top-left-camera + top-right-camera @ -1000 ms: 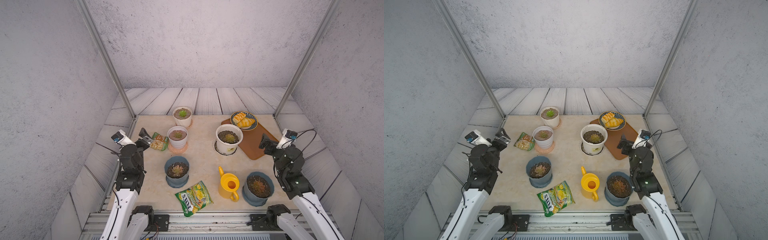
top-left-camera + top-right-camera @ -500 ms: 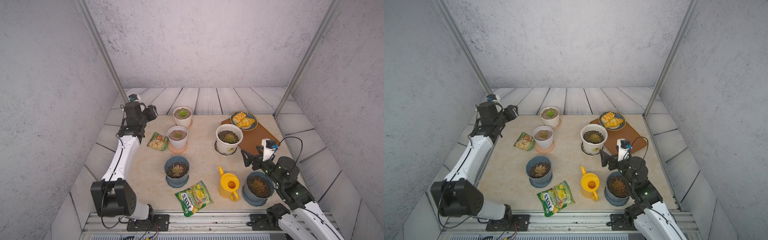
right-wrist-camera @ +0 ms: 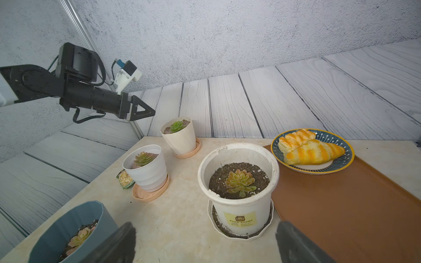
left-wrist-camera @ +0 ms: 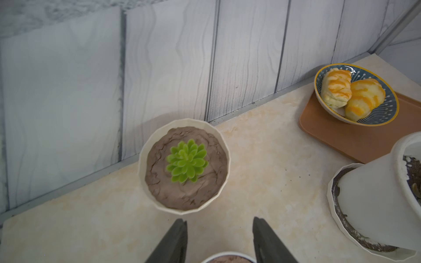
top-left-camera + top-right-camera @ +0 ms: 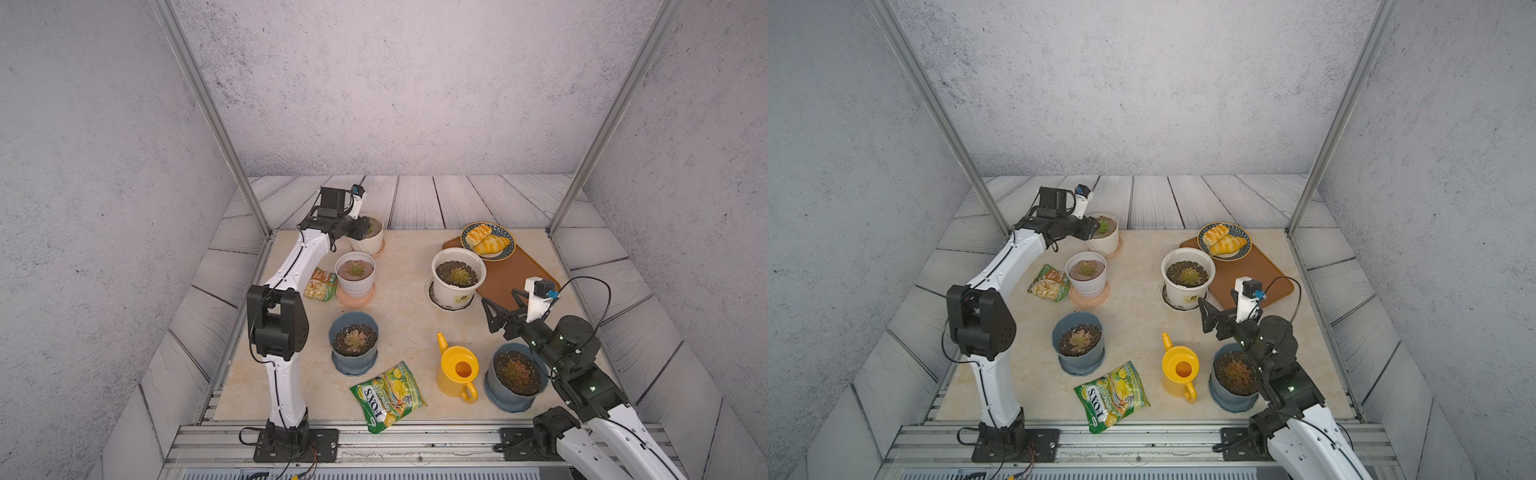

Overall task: Water the succulent around the soil edge
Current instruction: Move the pot to the center of the board.

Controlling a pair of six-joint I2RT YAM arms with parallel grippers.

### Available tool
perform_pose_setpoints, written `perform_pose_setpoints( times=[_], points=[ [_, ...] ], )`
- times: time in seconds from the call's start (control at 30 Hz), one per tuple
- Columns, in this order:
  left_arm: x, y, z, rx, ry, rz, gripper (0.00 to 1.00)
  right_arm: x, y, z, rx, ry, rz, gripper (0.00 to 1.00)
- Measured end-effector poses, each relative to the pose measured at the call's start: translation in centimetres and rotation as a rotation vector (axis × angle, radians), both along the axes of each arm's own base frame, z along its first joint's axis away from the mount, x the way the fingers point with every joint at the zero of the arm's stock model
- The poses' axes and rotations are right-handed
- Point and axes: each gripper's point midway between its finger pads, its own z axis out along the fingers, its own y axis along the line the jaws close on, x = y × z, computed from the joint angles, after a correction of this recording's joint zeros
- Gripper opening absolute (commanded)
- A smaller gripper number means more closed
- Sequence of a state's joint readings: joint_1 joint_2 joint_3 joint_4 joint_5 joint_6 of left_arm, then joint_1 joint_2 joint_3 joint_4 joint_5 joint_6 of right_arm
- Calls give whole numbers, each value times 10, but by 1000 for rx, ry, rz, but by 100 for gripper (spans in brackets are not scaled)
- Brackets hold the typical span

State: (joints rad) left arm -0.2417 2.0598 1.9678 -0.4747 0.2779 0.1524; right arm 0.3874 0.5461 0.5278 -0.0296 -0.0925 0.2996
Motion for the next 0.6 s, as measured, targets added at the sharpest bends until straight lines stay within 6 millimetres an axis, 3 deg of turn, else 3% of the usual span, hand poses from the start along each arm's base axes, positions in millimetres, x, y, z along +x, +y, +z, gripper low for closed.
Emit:
perform_pose_setpoints(
  times=[0.23,0.37,0.6],
  points=[
    [24,-28,-33,78,62,-80,52,1,0,-1,5,7,-1,100],
    [37,-31,-49,89,99,-68,53,1,1,-1,11,10,-1,100],
    [42,-29,-72,126,149,-29,54,1,1,-1,24,10,0,100]
  ],
)
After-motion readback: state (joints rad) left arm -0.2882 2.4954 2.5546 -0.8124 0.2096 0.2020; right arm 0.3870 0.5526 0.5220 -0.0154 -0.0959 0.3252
